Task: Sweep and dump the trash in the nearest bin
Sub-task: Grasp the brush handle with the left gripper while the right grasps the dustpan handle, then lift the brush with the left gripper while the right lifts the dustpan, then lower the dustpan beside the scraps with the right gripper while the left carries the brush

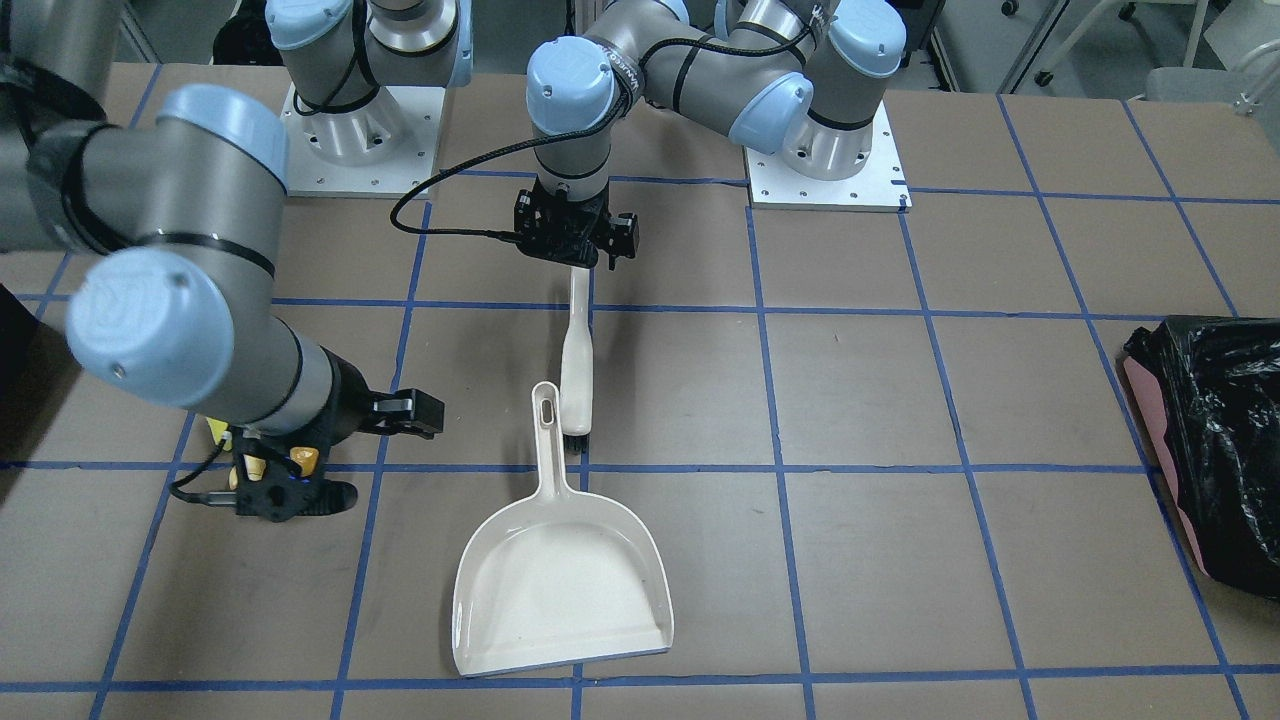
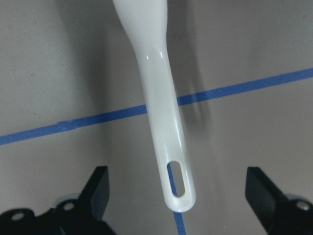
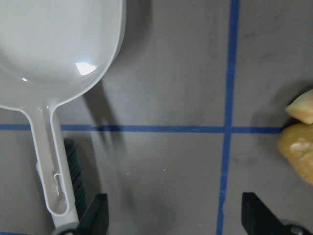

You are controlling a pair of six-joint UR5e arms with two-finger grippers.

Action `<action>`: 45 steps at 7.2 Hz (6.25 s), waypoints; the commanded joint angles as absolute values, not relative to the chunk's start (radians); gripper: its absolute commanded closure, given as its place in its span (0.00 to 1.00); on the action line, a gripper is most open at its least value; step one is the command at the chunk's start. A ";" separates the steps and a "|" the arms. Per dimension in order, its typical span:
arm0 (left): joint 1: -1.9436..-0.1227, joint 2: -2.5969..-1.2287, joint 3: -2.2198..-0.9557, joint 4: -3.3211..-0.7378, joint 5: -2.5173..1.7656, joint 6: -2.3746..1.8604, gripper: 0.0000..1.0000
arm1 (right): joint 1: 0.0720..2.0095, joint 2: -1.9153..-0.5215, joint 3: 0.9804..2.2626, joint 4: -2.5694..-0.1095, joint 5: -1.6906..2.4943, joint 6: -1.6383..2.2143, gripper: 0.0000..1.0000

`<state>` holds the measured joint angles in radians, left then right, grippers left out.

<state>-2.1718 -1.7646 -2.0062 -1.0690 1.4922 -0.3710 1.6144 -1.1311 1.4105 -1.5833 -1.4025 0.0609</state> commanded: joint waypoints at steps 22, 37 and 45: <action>-1.950 -1.643 -1.862 -1.597 1.661 -0.299 1.00 | 1.855 -1.069 1.546 -1.799 -1.453 0.163 0.27; -1.646 -1.654 -1.789 -1.457 1.556 -0.261 1.00 | 1.648 -1.345 1.566 -1.414 -1.738 -0.477 1.00; -1.906 -1.804 -1.636 -1.368 1.552 -0.380 1.00 | 1.077 -1.407 1.761 -2.031 -2.272 -2.033 1.00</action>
